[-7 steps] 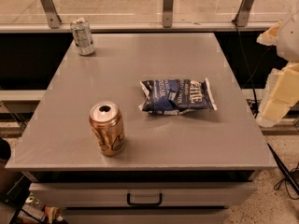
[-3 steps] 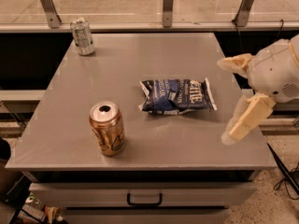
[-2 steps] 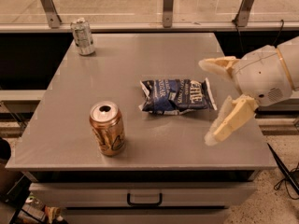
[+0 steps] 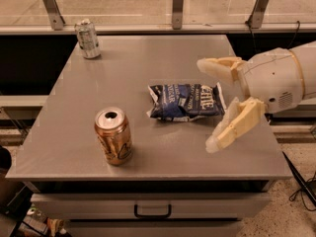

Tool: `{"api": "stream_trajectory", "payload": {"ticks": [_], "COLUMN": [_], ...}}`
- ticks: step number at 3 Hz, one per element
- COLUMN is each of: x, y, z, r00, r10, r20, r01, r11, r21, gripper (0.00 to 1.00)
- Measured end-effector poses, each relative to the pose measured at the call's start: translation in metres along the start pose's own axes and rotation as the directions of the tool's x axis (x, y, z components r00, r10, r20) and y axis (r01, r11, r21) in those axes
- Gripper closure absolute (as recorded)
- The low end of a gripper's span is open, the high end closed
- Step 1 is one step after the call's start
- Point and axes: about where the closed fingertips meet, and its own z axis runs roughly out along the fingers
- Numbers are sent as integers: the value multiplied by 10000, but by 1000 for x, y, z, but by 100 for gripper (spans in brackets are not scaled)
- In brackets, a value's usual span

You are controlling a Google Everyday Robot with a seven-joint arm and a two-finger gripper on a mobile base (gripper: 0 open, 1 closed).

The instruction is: Move orange can near 7up can

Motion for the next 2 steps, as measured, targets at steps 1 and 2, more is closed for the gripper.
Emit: {"api": "stream_trajectory", "payload": {"ticks": [1,2], "x": [1,-1], "y": [0,-2], "z": [0,8], "r00": [10000,9999], "r10": [-14,79], "r20": [-36,94], "r01": [14,-78], "r11": [10000,9999], "r21": [-2,-73], "gripper": [0,0]}}
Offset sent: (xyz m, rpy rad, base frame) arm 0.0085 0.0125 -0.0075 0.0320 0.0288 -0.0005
